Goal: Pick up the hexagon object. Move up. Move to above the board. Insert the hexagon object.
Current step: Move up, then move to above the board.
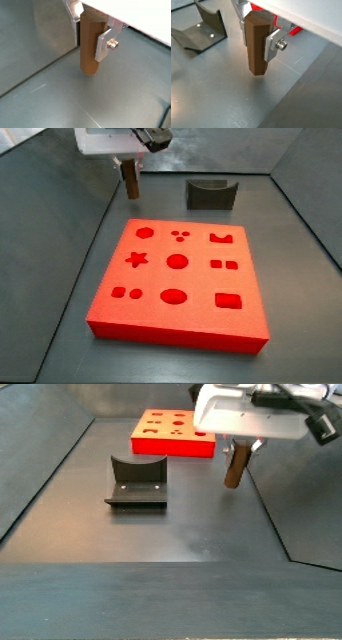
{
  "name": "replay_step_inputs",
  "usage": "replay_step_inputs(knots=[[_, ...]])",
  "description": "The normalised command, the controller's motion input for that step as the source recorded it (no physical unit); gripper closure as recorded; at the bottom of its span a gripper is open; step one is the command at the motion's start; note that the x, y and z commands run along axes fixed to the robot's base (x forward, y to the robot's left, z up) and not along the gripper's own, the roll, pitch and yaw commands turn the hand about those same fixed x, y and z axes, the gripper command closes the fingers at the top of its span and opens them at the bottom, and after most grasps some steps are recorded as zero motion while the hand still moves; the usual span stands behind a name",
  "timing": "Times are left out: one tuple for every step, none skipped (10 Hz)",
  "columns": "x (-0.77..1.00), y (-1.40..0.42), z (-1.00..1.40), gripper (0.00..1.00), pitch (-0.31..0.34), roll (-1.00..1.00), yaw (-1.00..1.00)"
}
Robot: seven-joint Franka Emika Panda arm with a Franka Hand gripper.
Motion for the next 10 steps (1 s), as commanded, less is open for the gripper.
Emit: replay_step_inputs(knots=[[-0.07, 0.03, 0.65, 1.00, 0.033, 0.02, -0.04], [-0.05, 0.03, 0.52, 1.00, 0.038, 0.03, -0.04], [-0.03, 0.02, 0.34, 1.00, 0.046, 0.06, -0.03], [-0.03, 0.02, 0.20, 1.00, 0.048, 0.07, -0.03], [0.04, -0.29, 1.00, 1.00, -0.027, -0.11, -0.24], [0.04, -0.29, 1.00, 1.00, -0.016, -0.11, -0.21], [0.04, -0.28, 1.00, 1.00, -0.002, -0.10, -0.17], [0.04, -0.25, 1.00, 1.00, 0.019, -0.08, -0.10], [0.04, -0.24, 1.00, 1.00, 0.042, -0.07, -0.06], [0.04, -0.23, 1.00, 1.00, 0.063, -0.05, -0.03]])
